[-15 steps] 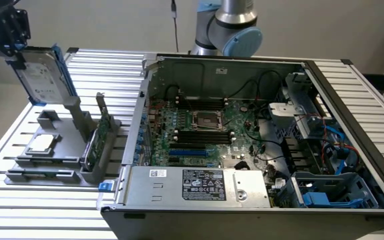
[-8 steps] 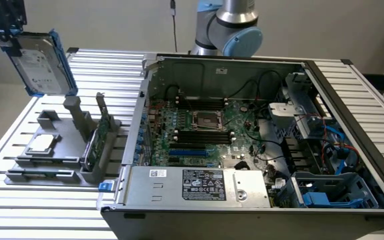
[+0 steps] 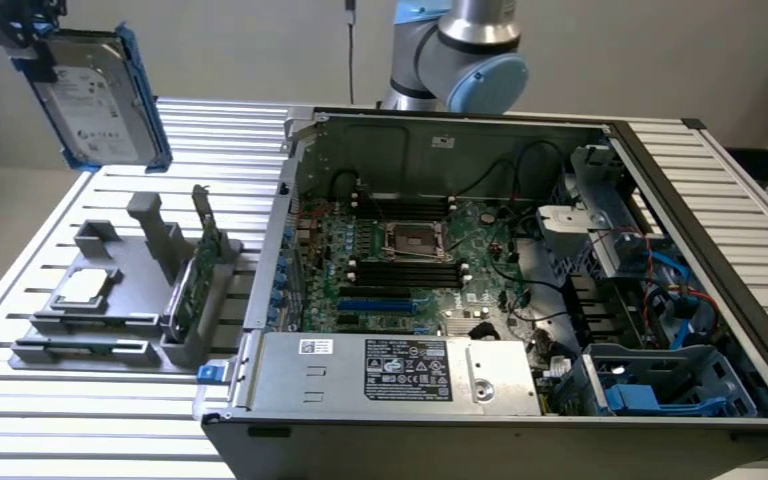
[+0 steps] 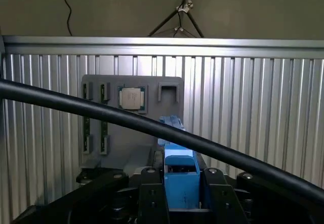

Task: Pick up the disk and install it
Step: 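Pick up the disk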

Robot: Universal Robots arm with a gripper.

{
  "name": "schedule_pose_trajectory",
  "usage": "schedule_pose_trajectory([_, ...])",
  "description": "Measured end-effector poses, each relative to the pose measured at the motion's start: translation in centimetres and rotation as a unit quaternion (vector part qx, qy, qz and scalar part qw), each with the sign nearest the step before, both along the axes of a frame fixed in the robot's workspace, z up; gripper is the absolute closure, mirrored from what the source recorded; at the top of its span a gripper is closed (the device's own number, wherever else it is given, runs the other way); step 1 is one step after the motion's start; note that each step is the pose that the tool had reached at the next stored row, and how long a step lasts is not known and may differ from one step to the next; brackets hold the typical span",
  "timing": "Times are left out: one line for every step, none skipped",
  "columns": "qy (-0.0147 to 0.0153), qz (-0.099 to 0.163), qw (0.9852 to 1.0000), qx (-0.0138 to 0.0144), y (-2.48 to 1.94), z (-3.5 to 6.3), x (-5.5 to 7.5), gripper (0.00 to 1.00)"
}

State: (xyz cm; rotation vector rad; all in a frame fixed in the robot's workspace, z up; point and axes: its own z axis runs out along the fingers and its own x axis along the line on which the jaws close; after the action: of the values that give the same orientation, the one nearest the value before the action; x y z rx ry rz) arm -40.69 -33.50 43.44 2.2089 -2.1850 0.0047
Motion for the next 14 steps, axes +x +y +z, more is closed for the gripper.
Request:
schedule_pose_trajectory([0.0000, 0.000, 1.0000, 0.0002, 0.00, 0.32, 0.4, 0.67])
schedule_pose_trajectory([0.0000, 0.001, 1.0000, 0.0004, 0.00, 0.60, 0.8, 0.67])
schedule_pose_trajectory([0.0000, 0.001, 1.0000, 0.0005, 0.00, 0.86, 1.2, 0.67])
schedule_pose_trajectory([0.0000, 0.001, 1.0000, 0.0006, 0.00, 1.11, 1.7, 0.67])
schedule_pose_trajectory([0.0001, 0.001, 1.0000, 0.0007, 0.00, 1.38, 2.2, 0.67])
schedule_pose_trajectory([0.0000, 0.002, 1.0000, 0.0007, 0.00, 1.59, 2.6, 0.67])
schedule_pose_trajectory([0.0000, 0.002, 1.0000, 0.0008, 0.00, 1.78, 3.1, 0.67])
schedule_pose_trajectory([0.0000, 0.002, 1.0000, 0.0008, 0.00, 1.96, 3.5, 0.67])
schedule_pose_trajectory([0.0001, 0.002, 1.0000, 0.0008, 0.00, 2.14, 4.0, 0.67])
schedule_pose_trajectory([0.0001, 0.002, 1.0000, 0.0008, 0.00, 2.31, 4.4, 0.67])
schedule_pose_trajectory([0.0000, 0.002, 1.0000, 0.0008, 0.00, 2.49, 4.9, 0.67])
schedule_pose_trajectory([0.0001, 0.002, 1.0000, 0.0008, 0.00, 2.66, 5.3, 0.67])
schedule_pose_trajectory([0.0000, 0.002, 1.0000, 0.0008, 0.00, 2.81, 5.8, 0.67])
schedule_pose_trajectory([0.0000, 0.002, 1.0000, 0.0008, -0.01, 2.95, 6.3, 0.67])
